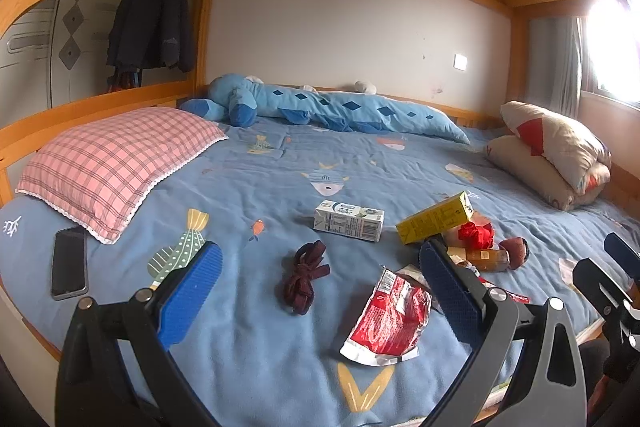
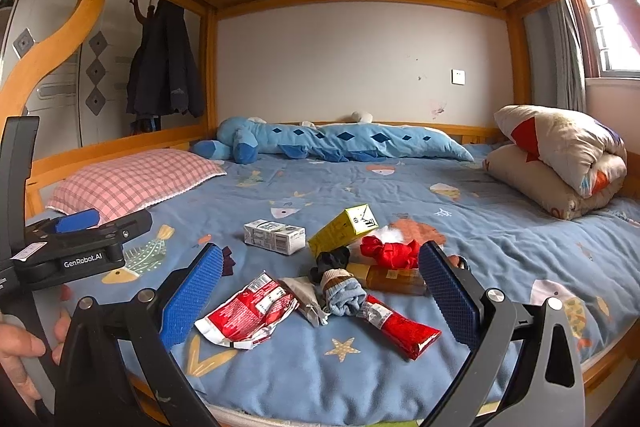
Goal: Collect trash
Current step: 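Move both tools toward the dark red sock and red snack wrapper on the bed, then grasp the dark red sock with the left tool while the right tool grasps the red wrapper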
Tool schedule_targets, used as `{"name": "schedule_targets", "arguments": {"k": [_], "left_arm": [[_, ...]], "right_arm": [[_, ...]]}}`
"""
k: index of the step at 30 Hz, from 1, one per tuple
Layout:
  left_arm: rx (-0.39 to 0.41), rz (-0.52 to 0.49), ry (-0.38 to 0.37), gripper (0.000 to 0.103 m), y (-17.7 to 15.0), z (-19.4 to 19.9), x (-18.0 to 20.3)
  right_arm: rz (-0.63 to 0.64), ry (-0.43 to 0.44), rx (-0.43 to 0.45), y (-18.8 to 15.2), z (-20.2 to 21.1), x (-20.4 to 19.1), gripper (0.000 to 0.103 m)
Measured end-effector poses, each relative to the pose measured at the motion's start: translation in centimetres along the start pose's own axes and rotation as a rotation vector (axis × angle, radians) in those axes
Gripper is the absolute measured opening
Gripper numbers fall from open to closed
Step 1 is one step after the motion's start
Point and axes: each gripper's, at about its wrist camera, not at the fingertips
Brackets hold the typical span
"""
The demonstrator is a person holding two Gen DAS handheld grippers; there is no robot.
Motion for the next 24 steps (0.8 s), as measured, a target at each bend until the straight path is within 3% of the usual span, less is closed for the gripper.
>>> {"name": "schedule_targets", "arguments": {"k": [13, 24], "left_arm": [[-0.007, -0.006, 0.003, 0.099, 0.1, 0.0, 0.3], [-0.052, -0.005, 0.009, 0.099, 0.1, -1.3, -0.5]], "right_arm": [[-0.003, -0.004, -0.003, -0.1, 0.2, -0.1, 0.095], [-0.005, 0.034, -0.065, -0.6, -1.3, -1.4, 0.095]]}}
Point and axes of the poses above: each gripper's, at about its wrist camera, not at the fingertips, and z roughly against the way its jaws point, x to its right, y to its top, and after that the axes turned 3 degrees about -x, right-handed
